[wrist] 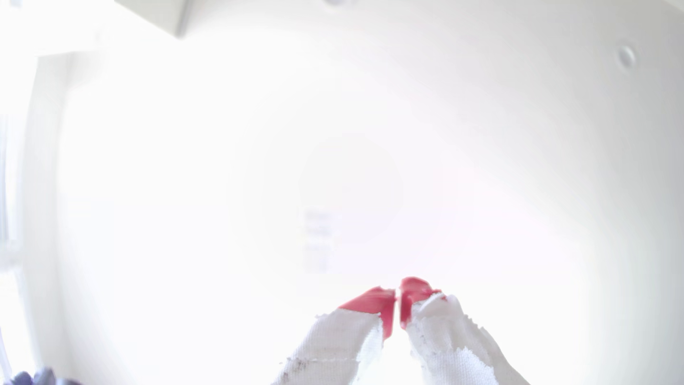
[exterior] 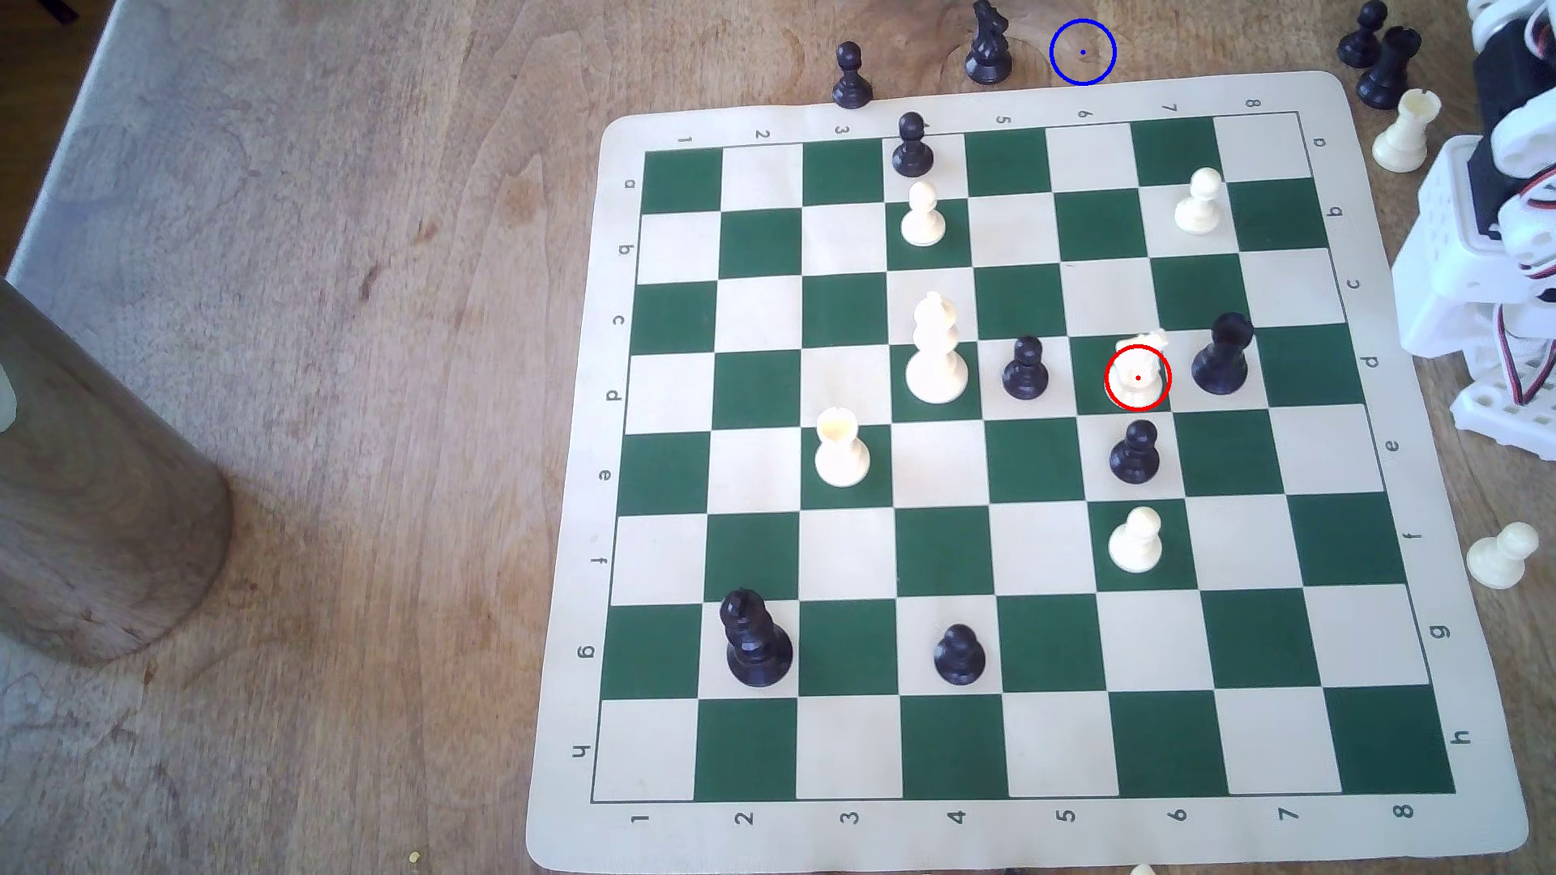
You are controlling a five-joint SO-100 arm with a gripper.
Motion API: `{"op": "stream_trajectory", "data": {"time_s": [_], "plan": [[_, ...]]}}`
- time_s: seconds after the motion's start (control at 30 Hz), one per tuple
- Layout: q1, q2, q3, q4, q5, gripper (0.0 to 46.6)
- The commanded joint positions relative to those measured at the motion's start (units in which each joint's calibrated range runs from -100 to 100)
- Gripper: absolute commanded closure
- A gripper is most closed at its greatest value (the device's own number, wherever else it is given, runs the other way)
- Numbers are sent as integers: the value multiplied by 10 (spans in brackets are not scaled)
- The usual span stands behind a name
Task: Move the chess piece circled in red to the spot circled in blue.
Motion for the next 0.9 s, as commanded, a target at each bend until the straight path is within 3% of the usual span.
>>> {"op": "stream_trajectory", "data": {"time_s": [0.0, 0.1, 0.37, 0.63, 0.77, 0.8, 0.87], "plan": [[6, 0, -121, 123, -2, 458], [7, 0, -257, 291, -2, 457], [7, 0, -341, 463, 0, 449], [7, 1, -484, 820, 24, 444], [6, 1, -555, 1068, 40, 403], [6, 1, -571, 1129, 48, 355], [-4, 1, -609, 1295, 58, 358]]}}
